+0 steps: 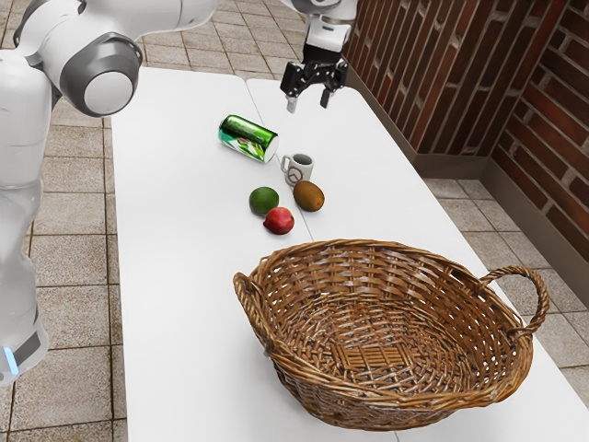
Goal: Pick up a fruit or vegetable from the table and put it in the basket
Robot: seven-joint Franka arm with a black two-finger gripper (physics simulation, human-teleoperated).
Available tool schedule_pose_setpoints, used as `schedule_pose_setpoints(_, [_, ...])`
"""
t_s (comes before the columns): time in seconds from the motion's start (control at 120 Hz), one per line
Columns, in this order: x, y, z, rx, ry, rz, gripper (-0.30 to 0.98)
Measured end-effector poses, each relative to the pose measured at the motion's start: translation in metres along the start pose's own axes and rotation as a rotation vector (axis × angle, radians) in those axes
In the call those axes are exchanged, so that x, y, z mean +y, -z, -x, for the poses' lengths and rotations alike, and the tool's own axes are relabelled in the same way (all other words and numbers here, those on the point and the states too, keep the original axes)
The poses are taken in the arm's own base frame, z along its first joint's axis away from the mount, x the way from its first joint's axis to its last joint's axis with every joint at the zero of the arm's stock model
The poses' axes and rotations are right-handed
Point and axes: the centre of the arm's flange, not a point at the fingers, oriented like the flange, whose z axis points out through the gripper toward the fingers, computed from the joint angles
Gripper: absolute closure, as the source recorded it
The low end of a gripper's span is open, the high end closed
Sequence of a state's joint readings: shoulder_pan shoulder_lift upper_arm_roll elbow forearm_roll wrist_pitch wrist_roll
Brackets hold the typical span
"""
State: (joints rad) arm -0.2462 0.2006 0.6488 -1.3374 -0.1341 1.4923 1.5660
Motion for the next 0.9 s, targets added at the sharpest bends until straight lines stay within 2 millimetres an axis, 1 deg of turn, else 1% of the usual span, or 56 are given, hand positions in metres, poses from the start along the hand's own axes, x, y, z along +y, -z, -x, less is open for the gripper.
schedule_pose_setpoints(0.017, [0.0,0.002,0.0,0.0,0.002,-0.003,0.0])
schedule_pose_setpoints(0.033, [0.002,0.01,0.0,0.001,0.002,-0.019,0.0])
schedule_pose_setpoints(0.05, [0.005,0.027,-0.001,0.005,-0.001,-0.05,0.0])
schedule_pose_setpoints(0.075, [0.016,0.065,-0.004,0.02,-0.012,-0.116,0.0])
schedule_pose_setpoints(0.092, [0.025,0.086,-0.005,0.032,-0.021,-0.153,0.0])
schedule_pose_setpoints(0.125, [0.041,0.118,-0.014,0.053,-0.046,-0.204,0.0])
schedule_pose_setpoints(0.142, [0.048,0.127,-0.023,0.061,-0.065,-0.218,0.0])
schedule_pose_setpoints(0.167, [0.057,0.137,-0.041,0.07,-0.1,-0.228,0.0])
schedule_pose_setpoints(0.192, [0.065,0.141,-0.065,0.069,-0.143,-0.23,0.0])
schedule_pose_setpoints(0.217, [0.073,0.141,-0.094,0.065,-0.192,-0.224,0.0])
schedule_pose_setpoints(0.25, [0.081,0.132,-0.131,0.054,-0.251,-0.199,0.0])
schedule_pose_setpoints(0.275, [0.084,0.12,-0.153,0.039,-0.28,-0.174,0.0])
schedule_pose_setpoints(0.3, [0.084,0.11,-0.167,0.021,-0.293,-0.155,0.0])
schedule_pose_setpoints(0.333, [0.08,0.1,-0.171,-0.008,-0.286,-0.136,0.0])
schedule_pose_setpoints(0.383, [0.071,0.087,-0.159,-0.04,-0.249,-0.111,0.0])
schedule_pose_setpoints(0.408, [0.073,0.08,-0.148,-0.04,-0.239,-0.088,0.0])
schedule_pose_setpoints(0.417, [0.076,0.077,-0.143,-0.033,-0.241,-0.078,0.0])
schedule_pose_setpoints(0.45, [0.099,0.064,-0.122,0.005,-0.262,-0.037,0.0])
schedule_pose_setpoints(0.483, [0.116,0.045,-0.097,0.014,-0.256,-0.002,0.0])
schedule_pose_setpoints(0.508, [0.128,0.03,-0.087,0.008,-0.255,0.014,0.0])
schedule_pose_setpoints(0.55, [0.141,0.007,-0.089,-0.011,-0.275,0.03,0.0])
schedule_pose_setpoints(0.625, [0.144,-0.028,-0.098,-0.041,-0.289,0.054,0.0])
schedule_pose_setpoints(0.658, [0.144,-0.039,-0.098,-0.043,-0.287,0.059,0.0])
schedule_pose_setpoints(0.717, [0.142,-0.055,-0.092,-0.035,-0.271,0.068,0.0])
schedule_pose_setpoints(0.833, [0.134,-0.081,-0.069,-0.016,-0.216,0.078,0.0])
schedule_pose_setpoints(0.9, [0.133,-0.093,-0.064,-0.012,-0.202,0.084,0.0])
